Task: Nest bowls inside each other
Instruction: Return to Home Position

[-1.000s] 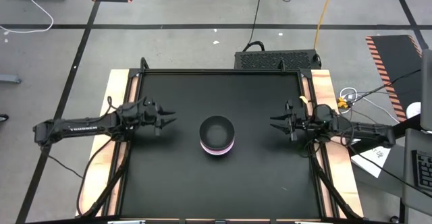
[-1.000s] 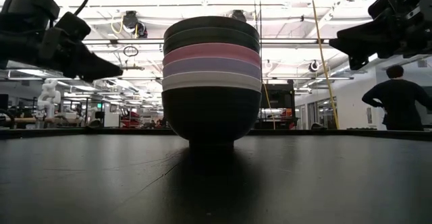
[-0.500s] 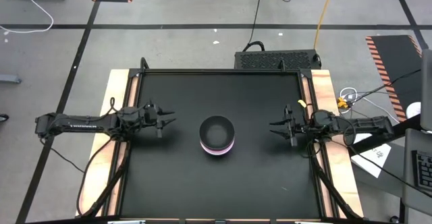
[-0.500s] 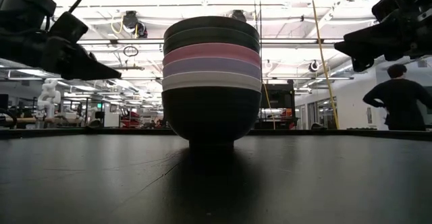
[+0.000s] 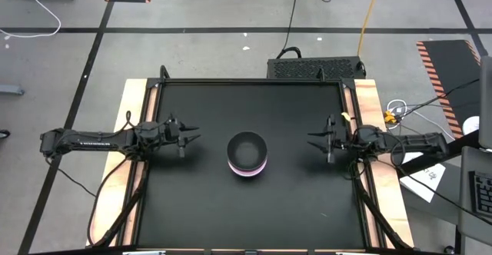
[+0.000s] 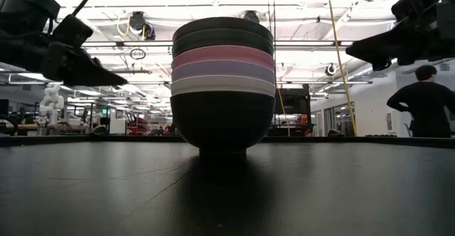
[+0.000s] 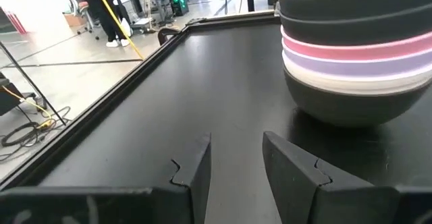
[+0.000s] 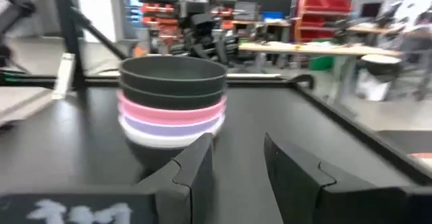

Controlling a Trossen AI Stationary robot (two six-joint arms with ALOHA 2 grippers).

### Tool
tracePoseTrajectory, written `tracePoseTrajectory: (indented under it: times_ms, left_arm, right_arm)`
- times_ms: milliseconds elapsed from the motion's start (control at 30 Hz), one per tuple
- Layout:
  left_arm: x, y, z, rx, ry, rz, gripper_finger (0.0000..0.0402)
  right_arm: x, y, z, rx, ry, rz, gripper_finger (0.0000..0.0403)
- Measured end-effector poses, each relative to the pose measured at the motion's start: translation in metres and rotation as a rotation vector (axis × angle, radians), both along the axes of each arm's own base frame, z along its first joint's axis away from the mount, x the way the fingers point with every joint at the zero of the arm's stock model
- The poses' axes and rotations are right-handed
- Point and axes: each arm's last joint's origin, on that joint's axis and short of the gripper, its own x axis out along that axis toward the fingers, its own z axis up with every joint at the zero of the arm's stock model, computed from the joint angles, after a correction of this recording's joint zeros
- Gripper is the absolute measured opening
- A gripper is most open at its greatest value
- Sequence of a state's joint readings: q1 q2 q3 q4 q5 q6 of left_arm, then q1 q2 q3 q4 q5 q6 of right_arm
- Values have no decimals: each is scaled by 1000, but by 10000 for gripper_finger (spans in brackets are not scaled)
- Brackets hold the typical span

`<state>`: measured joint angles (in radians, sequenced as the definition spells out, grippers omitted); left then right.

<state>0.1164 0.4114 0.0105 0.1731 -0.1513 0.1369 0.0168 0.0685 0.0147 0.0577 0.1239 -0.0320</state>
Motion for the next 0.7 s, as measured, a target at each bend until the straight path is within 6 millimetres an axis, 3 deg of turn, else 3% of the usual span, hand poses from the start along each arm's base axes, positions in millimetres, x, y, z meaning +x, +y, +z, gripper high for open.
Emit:
tracePoseTrajectory:
  times_ms: [700]
  left_arm:
    - [-1,-3,-5,-117,29,-71,136]
  right_arm:
    - [0,-4,-2,72,14,31,125]
